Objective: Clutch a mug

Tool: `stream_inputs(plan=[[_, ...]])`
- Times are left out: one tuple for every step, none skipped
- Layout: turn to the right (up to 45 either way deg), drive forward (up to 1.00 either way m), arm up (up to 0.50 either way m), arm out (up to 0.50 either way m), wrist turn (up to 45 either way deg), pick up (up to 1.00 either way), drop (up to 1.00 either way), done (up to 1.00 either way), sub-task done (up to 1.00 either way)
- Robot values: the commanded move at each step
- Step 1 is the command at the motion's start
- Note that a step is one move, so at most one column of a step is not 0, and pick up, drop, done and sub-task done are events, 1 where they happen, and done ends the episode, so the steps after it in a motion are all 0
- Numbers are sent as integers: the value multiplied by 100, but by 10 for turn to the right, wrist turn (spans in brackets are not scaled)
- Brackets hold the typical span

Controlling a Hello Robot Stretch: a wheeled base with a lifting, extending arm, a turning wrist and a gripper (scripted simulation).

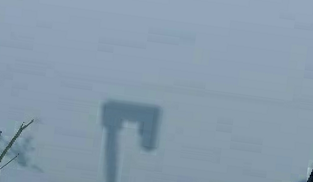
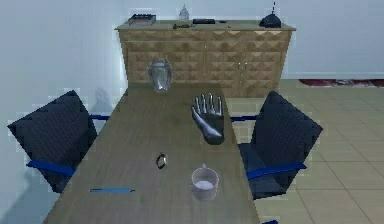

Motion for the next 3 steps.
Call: stream_inputs(plan=[[0, 0, 50, 0, 0, 0, 0, 0, 0], [0, 0, 32, 0, 0, 0, 0, 0, 0], [0, 0, 0, 18, 0, 0, 0, 0, 0]])
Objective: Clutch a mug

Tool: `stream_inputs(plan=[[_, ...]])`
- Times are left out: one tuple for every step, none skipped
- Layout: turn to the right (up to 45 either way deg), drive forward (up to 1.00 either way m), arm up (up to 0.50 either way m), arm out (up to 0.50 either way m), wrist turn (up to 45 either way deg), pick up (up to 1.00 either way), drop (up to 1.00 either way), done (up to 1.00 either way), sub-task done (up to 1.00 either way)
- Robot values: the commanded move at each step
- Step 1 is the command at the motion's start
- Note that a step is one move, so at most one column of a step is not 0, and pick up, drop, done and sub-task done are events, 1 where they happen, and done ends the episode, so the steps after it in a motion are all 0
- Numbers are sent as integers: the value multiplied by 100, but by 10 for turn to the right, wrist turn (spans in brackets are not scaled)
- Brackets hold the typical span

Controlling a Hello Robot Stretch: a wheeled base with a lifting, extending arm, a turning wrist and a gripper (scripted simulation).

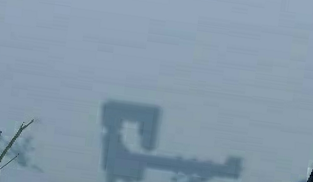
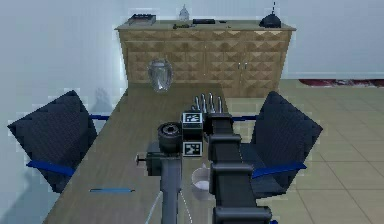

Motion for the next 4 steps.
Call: stream_inputs(plan=[[0, 0, 0, 0, 450, 0, 0, 0, 0], [0, 0, 0, 0, 450, 0, 0, 0, 0], [0, 0, 0, 0, 450, 0, 0, 0, 0], [0, 0, 0, 0, 450, 0, 0, 0, 0]])
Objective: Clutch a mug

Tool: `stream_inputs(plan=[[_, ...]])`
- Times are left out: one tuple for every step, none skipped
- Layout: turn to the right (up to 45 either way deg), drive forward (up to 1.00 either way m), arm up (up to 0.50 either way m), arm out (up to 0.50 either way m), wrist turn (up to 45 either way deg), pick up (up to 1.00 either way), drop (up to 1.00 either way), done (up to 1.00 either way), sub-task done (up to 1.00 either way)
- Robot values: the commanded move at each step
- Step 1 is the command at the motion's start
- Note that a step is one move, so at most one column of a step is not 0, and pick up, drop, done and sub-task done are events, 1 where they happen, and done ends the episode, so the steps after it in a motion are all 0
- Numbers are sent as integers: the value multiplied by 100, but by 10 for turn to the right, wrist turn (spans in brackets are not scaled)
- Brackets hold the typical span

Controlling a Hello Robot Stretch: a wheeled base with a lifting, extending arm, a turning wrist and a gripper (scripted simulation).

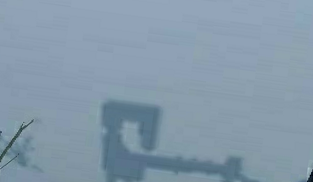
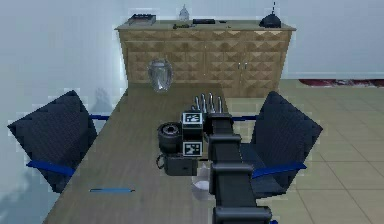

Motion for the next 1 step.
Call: stream_inputs(plan=[[0, 0, 0, 0, 180, 0, 0, 0, 0]])
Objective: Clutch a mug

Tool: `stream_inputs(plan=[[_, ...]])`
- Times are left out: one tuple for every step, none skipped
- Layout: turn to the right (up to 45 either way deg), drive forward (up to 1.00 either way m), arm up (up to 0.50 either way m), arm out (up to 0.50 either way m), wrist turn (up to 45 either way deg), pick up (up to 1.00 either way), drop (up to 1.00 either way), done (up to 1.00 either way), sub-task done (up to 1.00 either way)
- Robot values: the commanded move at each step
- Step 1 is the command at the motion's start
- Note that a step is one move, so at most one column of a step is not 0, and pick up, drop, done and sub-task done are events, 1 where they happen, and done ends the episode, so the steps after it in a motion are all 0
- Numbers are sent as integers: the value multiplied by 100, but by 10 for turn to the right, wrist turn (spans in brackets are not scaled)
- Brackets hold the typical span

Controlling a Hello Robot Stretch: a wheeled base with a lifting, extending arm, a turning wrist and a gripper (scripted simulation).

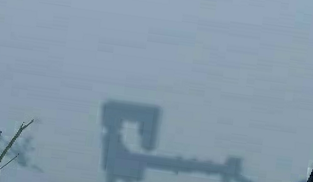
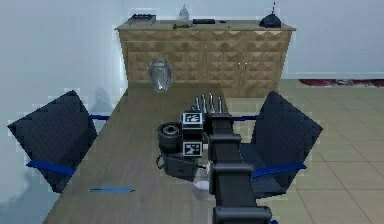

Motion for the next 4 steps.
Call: stream_inputs(plan=[[0, 0, -30, 0, 0, 0, 0, 0, 0], [0, 0, 0, 0, 0, 100, 0, 0, 0], [0, 0, 10, 0, 0, 0, 0, 0, 0], [0, 0, 0, 0, 0, 0, 0, 100, 0]])
